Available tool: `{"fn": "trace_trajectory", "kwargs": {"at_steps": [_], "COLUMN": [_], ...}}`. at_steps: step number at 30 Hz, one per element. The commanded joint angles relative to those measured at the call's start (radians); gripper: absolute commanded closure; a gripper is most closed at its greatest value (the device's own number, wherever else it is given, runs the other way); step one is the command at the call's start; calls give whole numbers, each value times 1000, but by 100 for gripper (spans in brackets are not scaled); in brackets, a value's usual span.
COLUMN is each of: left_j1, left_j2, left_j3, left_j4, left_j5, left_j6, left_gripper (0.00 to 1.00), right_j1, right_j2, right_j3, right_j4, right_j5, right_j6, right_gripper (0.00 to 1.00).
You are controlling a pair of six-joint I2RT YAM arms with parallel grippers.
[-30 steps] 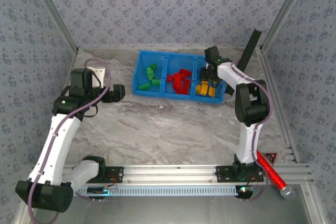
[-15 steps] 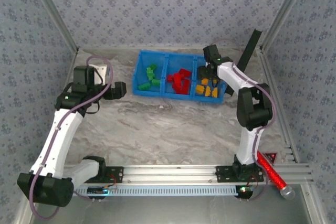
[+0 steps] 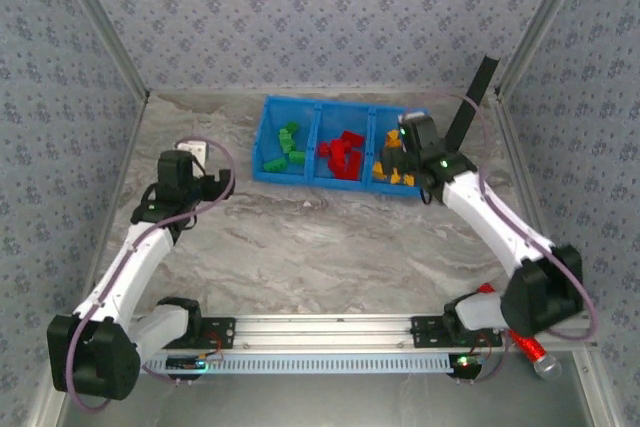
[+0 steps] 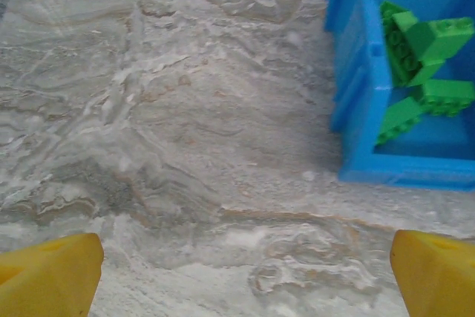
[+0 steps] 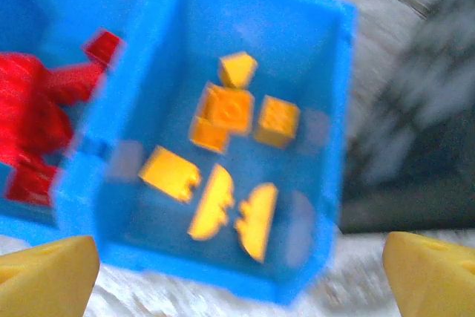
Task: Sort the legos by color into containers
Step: Reset both arms
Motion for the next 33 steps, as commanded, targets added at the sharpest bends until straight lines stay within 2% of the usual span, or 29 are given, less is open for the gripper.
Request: {"fn": "trace_trajectory", "kwargs": {"at_steps": [1, 5, 8, 13, 15, 21, 23, 24, 26, 28, 33], "left_j1": [7, 27, 57, 74, 79, 114, 147, 152, 169, 171, 172], "left_j2": [-8, 94, 198, 279, 307, 543, 508, 527, 517, 517, 518], "left_j3": [-120, -261, -350, -368, -394, -364, -326, -321, -296, -298, -298], "left_j4": [305, 559, 800, 913, 1023, 1225, 1071, 1102, 1027, 1036, 1037], "left_j5": [-92, -130, -119, -71, -73, -57, -11, -9, 29, 32, 31], "left_j6": [67, 81, 98, 103, 104, 94, 61, 59, 48, 47, 47], "left_gripper": [1, 1, 1, 1, 1, 1, 1, 1, 1, 1, 1], "right_j1": [-30, -73, -68, -99, -105, -139, -162, -181, -215, -249, -332], "right_j2": [-134, -257, -335, -379, -382, -410, -404, -395, -360, -307, -134], "right_j3": [-175, -330, -435, -541, -577, -640, -671, -685, -709, -728, -729], "right_j4": [107, 149, 212, 289, 329, 482, 547, 576, 646, 741, 993], "right_j5": [113, 76, 129, 196, 208, 199, 192, 176, 162, 153, 24], "right_j6": [99, 198, 210, 167, 145, 47, 10, 5, -3, -11, -16], "right_gripper": [0, 0, 0, 0, 0, 0, 0, 0, 0, 0, 0]}}
